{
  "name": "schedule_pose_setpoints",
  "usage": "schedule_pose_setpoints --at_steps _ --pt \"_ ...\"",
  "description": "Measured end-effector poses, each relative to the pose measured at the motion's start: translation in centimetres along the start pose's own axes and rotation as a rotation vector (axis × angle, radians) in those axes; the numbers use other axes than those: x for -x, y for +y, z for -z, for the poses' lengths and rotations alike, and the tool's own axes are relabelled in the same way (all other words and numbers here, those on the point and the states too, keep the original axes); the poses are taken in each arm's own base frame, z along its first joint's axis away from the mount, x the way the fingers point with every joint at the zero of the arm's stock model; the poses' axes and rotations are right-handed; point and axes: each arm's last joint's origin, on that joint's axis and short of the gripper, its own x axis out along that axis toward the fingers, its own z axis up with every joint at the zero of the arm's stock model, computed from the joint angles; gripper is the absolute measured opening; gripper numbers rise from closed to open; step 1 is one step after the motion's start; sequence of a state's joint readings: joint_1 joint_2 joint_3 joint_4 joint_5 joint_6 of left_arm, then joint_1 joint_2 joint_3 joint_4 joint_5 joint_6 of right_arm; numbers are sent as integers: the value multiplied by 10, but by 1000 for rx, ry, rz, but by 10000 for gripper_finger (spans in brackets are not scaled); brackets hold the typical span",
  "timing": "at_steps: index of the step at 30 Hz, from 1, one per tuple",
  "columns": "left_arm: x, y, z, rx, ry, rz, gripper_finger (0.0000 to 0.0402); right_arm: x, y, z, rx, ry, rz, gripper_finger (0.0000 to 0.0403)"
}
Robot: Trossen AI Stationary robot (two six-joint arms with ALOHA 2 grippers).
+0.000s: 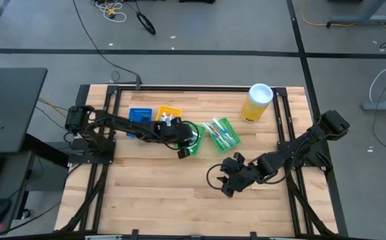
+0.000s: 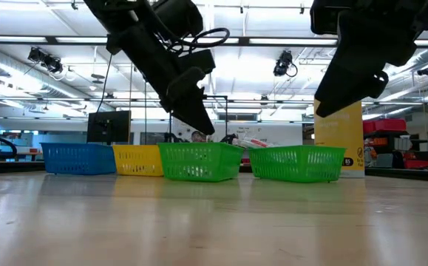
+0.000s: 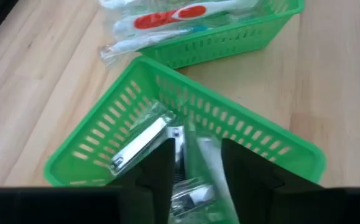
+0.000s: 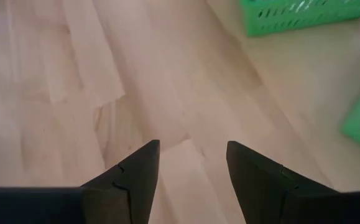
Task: Pick & Place Travel size toiletries
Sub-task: Return to Home Position
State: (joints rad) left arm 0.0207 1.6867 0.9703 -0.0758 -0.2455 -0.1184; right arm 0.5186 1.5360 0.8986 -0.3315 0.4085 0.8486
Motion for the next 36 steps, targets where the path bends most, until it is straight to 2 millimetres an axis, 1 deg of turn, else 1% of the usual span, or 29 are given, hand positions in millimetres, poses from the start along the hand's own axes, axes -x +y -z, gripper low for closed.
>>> schedule_pose_setpoints --at_steps 3,6,11,14,16,18,21,23,25,27,29,31,33,36 --pt "0 1 0 -6 5 -8 161 0 -1 -1 1 -27 24 197" --pt "0 1 0 -9 2 -26 172 0 -1 -1 0 -51 45 197" --pt "5 0 -5 47 -41 -22 167 0 -3 -4 -1 -127 108 197" --pt "20 0 -16 78 -94 -28 156 2 -1 -8 1 -182 97 197" --pt "37 1 -25 37 -122 -38 143 7 3 -14 50 -221 54 194" --pt "57 4 -33 7 -151 -68 128 16 5 -23 126 -271 16 183" --pt "95 12 -43 -20 -231 -114 99 33 4 -38 205 -360 -30 151" --pt "122 18 -47 -43 -285 -112 80 48 2 -50 195 -438 -62 121" --pt "146 24 -50 -67 -343 -115 63 65 -6 -60 208 -490 -70 87" --pt "169 31 -47 -85 -373 -118 48 81 -15 -68 254 -533 -56 57" --pt "192 38 -47 -79 -442 -134 35 99 -26 -74 313 -573 -37 33" --pt "214 45 -43 -81 -480 -148 24 115 -38 -82 361 -614 -48 21" --pt "233 51 -38 -91 -525 -152 14 127 -53 -84 425 -602 -62 17" --pt "257 60 -26 -102 -550 -155 7 143 -73 -85 433 -595 -51 16"
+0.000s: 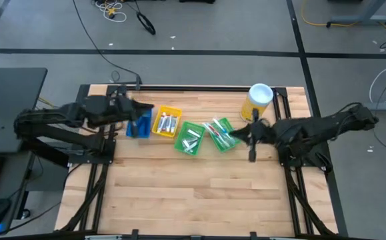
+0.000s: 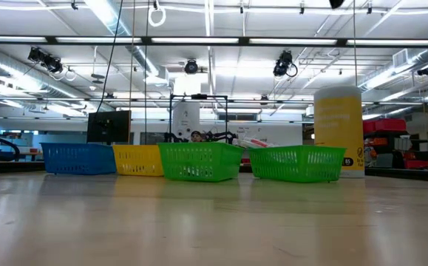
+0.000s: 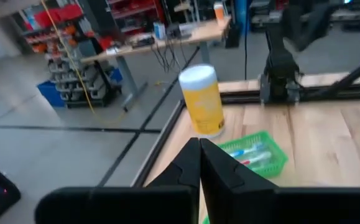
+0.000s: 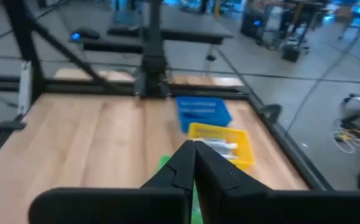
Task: Pick & Place Travel size toiletries
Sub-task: Return to Home Position
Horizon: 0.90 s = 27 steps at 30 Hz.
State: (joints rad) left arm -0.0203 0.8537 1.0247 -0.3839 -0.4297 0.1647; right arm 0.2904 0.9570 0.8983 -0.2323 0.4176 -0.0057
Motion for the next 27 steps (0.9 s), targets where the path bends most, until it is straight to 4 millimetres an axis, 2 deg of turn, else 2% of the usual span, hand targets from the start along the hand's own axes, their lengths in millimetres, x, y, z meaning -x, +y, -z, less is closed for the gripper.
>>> schedule_pose_setpoints --at_steps 2,5,12,17,24,27 --pt "18 9 1 11 -16 -5 6 11 -11 -1 -11 -8 25 15" --pt "36 15 9 35 -64 -9 14 29 -22 0 -5 -1 38 15" --pt "63 19 61 59 -141 0 21 57 -32 8 51 18 -13 15" --pt "77 19 92 84 -286 12 9 59 -28 35 163 26 -133 15" --pt "91 16 129 22 -416 85 16 77 -34 63 156 -87 -147 15" --pt "87 12 136 22 -390 95 21 87 -37 75 137 -149 -151 15"
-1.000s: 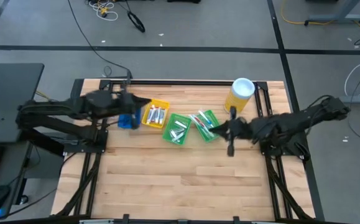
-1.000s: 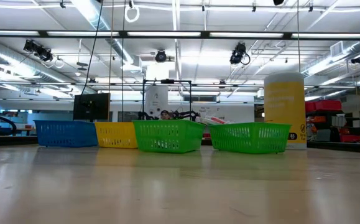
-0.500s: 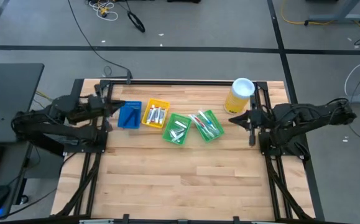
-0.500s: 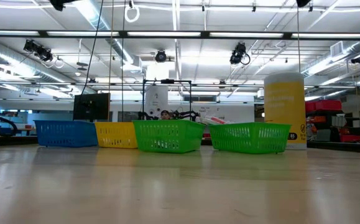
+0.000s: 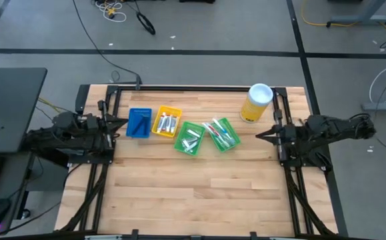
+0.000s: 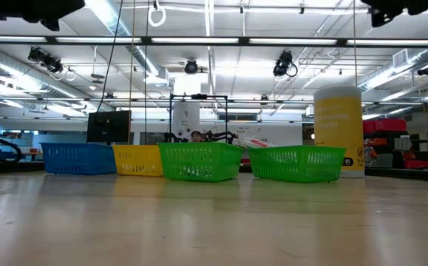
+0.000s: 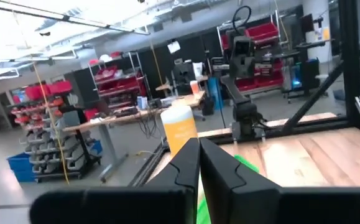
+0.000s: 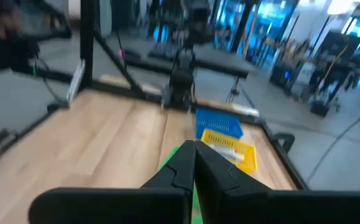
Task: Pick & Place Travel size toiletries
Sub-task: Return to Home Position
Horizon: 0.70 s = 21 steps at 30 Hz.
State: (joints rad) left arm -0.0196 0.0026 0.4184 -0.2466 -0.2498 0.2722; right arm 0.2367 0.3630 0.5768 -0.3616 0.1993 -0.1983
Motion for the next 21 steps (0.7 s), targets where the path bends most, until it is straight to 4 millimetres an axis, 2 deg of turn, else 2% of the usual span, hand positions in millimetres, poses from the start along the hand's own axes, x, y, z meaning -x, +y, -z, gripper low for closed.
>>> schedule_pose_setpoints --at_steps 7,12,16,21 --pt "-6 -2 2 1 4 7 14 13 3 31 -47 -99 17 15" --pt "-13 -11 26 16 21 15 9 18 6 46 -83 -141 21 15" --pt "-19 -17 43 18 24 18 13 20 6 50 -85 -181 10 15" --pt "-24 -23 58 33 -22 6 16 16 10 61 -85 -168 9 15"
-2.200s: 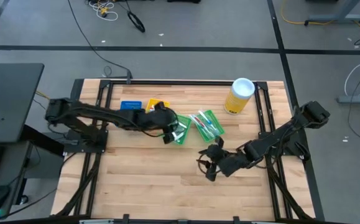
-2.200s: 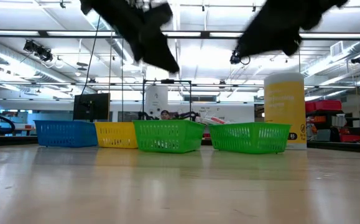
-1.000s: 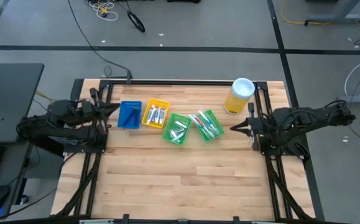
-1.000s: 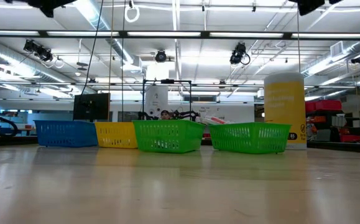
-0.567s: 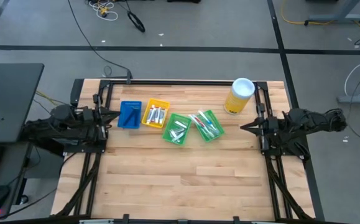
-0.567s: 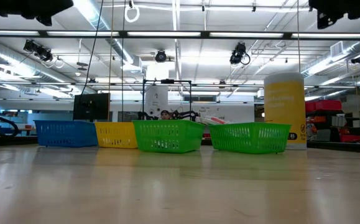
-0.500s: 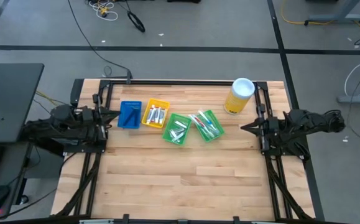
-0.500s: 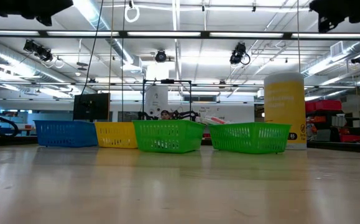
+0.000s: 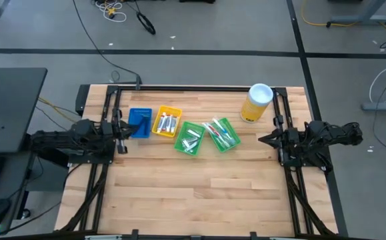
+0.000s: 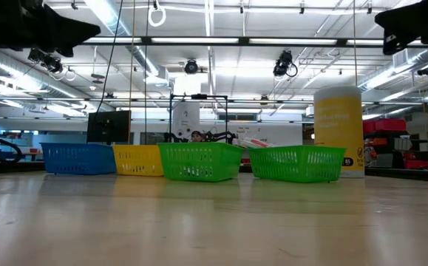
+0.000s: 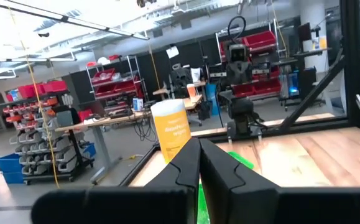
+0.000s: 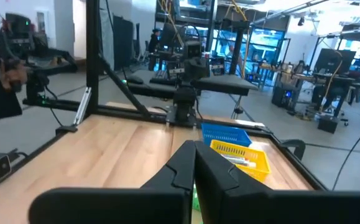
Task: Pick & Place Travel size toiletries
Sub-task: Return to Home Position
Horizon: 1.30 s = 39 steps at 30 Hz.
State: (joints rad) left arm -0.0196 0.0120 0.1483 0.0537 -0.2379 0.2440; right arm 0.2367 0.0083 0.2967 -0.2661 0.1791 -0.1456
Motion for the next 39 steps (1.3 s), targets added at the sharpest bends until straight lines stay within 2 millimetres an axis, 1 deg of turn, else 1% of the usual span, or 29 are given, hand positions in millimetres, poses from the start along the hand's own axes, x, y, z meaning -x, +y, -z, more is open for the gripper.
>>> schedule_pose_setpoints --at_steps 5,9,13,20,24,27,30,36,39 --pt "-2 -4 13 1 -4 16 8 -6 3 11 15 -11 2 15" --pt "-3 -8 25 4 -10 44 10 -7 3 13 3 -16 2 15" --pt "-4 -10 31 13 -31 36 18 -10 6 18 -14 -23 -54 15" --pt "-4 -10 31 13 -31 31 12 -19 12 39 -5 -57 -78 15" --pt "-4 -8 34 26 10 -43 9 -21 15 48 -25 -42 -126 15" --pt "-4 -7 36 19 42 -98 14 -22 18 55 -57 -27 -184 15" --pt "-4 -6 37 -4 53 -130 23 -25 21 67 -58 -6 -208 15" --pt "-4 -6 37 -1 54 -134 28 -26 21 67 -113 3 -211 15" --pt "-4 -6 37 -1 53 -133 25 -26 20 68 -168 19 -172 15"
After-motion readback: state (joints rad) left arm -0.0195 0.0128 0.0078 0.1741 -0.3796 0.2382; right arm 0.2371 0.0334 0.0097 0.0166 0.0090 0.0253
